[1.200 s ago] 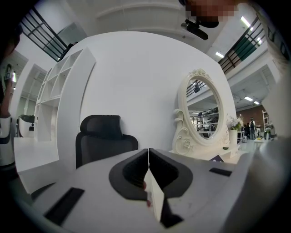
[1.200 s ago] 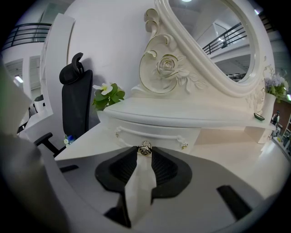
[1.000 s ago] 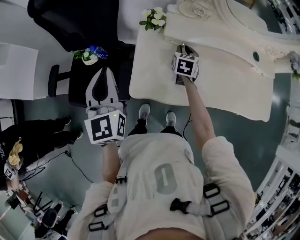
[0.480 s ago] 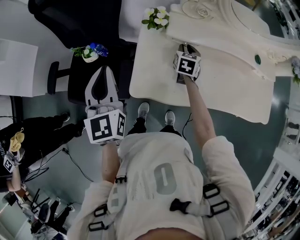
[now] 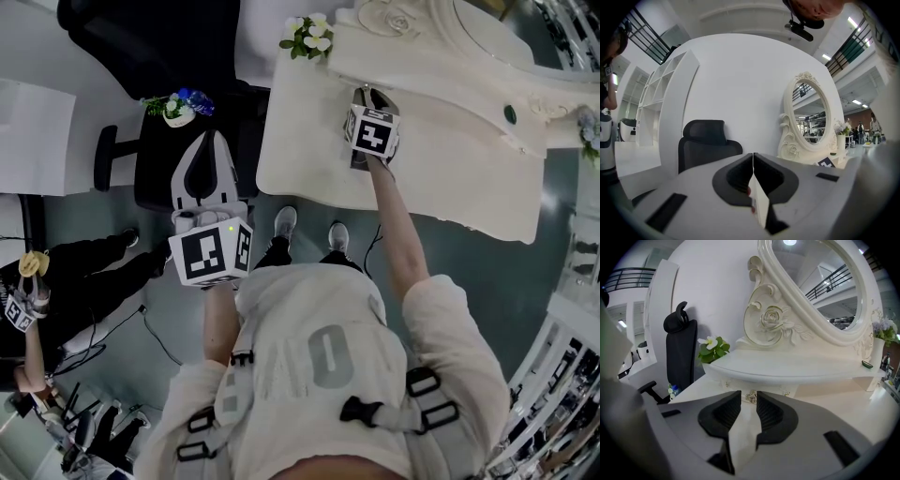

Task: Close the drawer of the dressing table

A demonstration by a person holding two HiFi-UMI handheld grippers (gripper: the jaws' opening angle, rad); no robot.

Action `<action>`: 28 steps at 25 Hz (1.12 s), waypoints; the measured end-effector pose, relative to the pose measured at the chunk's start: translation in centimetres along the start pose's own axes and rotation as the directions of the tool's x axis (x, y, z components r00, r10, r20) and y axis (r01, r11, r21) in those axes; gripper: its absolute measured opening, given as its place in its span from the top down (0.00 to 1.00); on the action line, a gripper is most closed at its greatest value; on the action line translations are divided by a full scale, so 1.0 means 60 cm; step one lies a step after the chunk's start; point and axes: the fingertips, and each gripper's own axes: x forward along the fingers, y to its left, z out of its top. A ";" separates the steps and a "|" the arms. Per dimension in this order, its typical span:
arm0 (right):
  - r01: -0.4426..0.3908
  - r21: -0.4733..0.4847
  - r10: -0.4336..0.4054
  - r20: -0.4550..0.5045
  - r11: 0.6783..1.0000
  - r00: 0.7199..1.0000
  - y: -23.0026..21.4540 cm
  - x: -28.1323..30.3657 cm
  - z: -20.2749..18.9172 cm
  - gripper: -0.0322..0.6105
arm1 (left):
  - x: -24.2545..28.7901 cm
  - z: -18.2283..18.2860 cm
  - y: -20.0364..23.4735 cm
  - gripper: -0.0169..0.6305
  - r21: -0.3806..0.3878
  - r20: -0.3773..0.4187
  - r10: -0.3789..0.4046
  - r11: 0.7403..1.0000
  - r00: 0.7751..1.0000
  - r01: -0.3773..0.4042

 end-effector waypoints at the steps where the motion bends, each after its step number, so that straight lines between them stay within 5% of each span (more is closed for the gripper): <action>1: -0.004 0.000 0.004 0.016 1.000 1.000 0.002 -0.011 0.007 0.78 | -0.001 0.002 -0.002 0.94 0.000 0.002 -0.003 1.000 1.000 0.003; 8: -0.016 -0.017 0.019 0.200 1.000 0.980 0.012 -0.130 0.087 0.89 | -0.006 0.012 -0.026 0.94 -0.010 0.033 -0.046 0.999 0.998 0.046; 16: 0.000 -0.042 0.017 0.402 0.999 0.916 0.018 -0.314 0.141 0.94 | -0.019 0.025 -0.070 0.94 -0.014 0.063 -0.110 0.994 0.992 0.111; 28: -0.031 -0.057 0.053 0.449 0.998 0.892 0.027 -0.461 0.102 0.94 | -0.024 0.046 -0.148 0.94 0.012 0.089 -0.209 0.978 0.974 0.209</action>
